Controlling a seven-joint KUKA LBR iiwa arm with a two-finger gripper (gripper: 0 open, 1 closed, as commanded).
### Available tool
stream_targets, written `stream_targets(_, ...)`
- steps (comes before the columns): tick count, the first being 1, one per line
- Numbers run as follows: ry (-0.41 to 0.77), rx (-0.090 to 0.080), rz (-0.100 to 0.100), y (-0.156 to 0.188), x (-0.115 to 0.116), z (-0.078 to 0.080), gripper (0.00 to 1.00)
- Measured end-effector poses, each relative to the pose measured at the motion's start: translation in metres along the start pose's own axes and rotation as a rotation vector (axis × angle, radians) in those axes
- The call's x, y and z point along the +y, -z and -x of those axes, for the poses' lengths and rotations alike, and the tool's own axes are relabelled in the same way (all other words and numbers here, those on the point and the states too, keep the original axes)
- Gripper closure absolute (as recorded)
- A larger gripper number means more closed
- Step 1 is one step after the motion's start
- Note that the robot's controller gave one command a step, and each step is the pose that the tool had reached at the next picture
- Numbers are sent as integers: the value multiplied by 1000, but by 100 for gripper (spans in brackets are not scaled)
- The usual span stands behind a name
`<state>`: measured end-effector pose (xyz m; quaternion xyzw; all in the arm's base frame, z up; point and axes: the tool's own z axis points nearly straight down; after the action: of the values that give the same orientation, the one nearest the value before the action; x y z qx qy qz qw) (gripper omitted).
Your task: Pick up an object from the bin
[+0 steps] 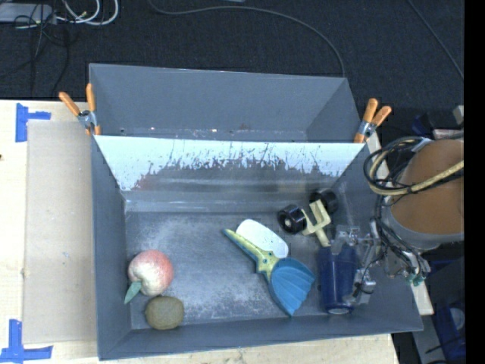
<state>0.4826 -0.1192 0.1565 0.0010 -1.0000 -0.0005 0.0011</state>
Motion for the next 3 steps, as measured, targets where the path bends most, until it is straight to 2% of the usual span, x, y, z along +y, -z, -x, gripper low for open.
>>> stream_targets(1,271,2,2,-20,-2,-3,0)
stream_targets(2,612,2,2,-27,-8,0,0)
stream_targets(3,823,1,3,-35,-17,6,0)
